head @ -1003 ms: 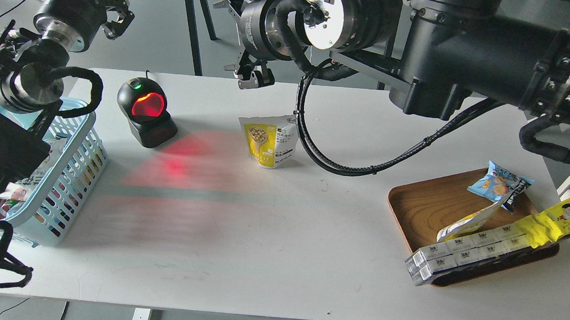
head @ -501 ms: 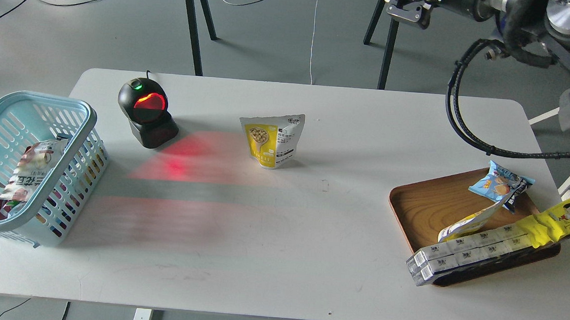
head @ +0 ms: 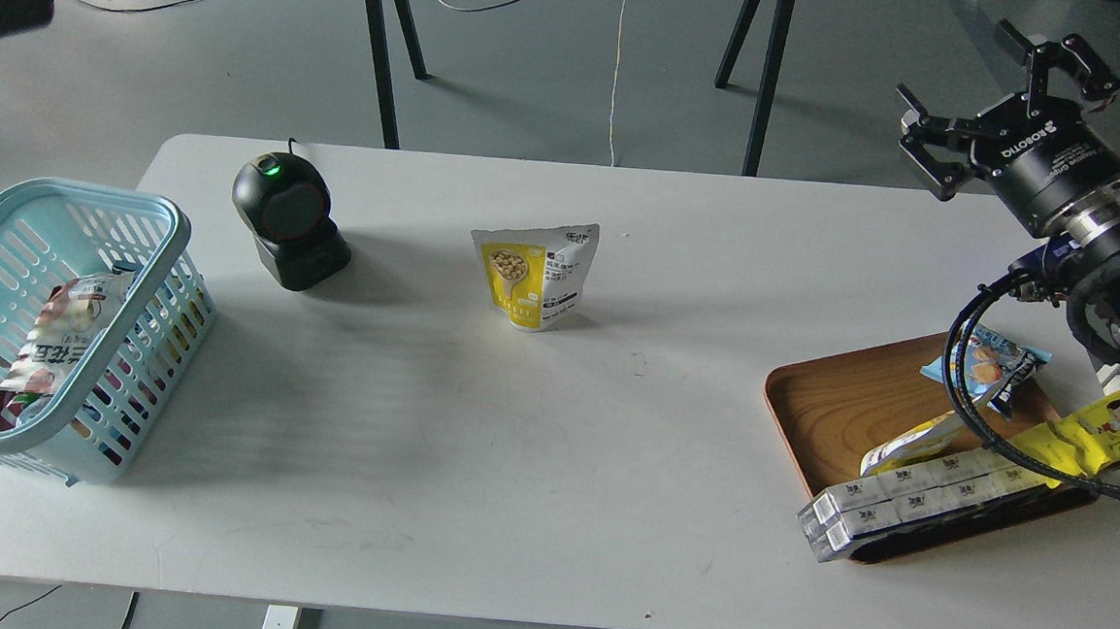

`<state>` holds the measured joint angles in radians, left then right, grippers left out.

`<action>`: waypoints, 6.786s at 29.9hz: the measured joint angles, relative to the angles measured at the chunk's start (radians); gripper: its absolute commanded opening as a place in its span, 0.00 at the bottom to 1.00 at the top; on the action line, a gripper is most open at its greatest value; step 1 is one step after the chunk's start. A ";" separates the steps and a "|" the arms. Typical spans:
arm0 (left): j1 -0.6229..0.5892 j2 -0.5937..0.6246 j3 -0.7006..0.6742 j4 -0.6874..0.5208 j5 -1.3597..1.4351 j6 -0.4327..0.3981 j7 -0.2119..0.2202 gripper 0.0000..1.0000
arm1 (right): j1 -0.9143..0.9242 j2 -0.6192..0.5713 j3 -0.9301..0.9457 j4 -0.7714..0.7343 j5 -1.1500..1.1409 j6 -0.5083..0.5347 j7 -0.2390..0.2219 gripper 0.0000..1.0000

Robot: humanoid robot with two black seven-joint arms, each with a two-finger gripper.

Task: Scan snack and place in basket
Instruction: 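Reach the left gripper to the yellow packet and grasp it, then hold the packet with the left gripper in front of the scanner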

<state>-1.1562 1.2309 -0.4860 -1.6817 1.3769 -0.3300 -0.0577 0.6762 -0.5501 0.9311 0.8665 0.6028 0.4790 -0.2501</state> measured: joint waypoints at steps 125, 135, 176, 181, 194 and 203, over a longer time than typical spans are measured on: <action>0.316 -0.325 -0.079 -0.079 0.275 -0.159 0.235 0.01 | 0.005 0.007 0.006 0.018 -0.164 -0.188 0.012 0.95; 0.377 -0.306 -0.079 -0.078 0.271 -0.159 0.231 0.01 | 0.015 0.007 0.006 0.019 -0.164 -0.192 0.012 0.95; 0.389 -0.344 -0.159 -0.074 0.286 -0.156 0.293 0.01 | 0.023 0.026 0.006 0.017 -0.192 -0.194 0.012 0.95; 0.391 -0.328 -0.161 -0.070 0.287 -0.131 0.332 0.01 | 0.023 0.026 0.006 0.017 -0.192 -0.194 0.012 0.95; 0.402 -0.319 -0.157 -0.067 0.287 -0.109 0.354 0.01 | 0.025 0.026 0.006 0.017 -0.193 -0.195 0.012 0.95; 0.415 -0.321 -0.147 -0.066 0.286 -0.080 0.353 0.01 | 0.025 0.025 0.006 0.017 -0.193 -0.194 0.012 0.95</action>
<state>-0.7410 0.9097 -0.6332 -1.7481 1.6629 -0.4103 0.2957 0.7012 -0.5247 0.9373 0.8836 0.4095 0.2847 -0.2378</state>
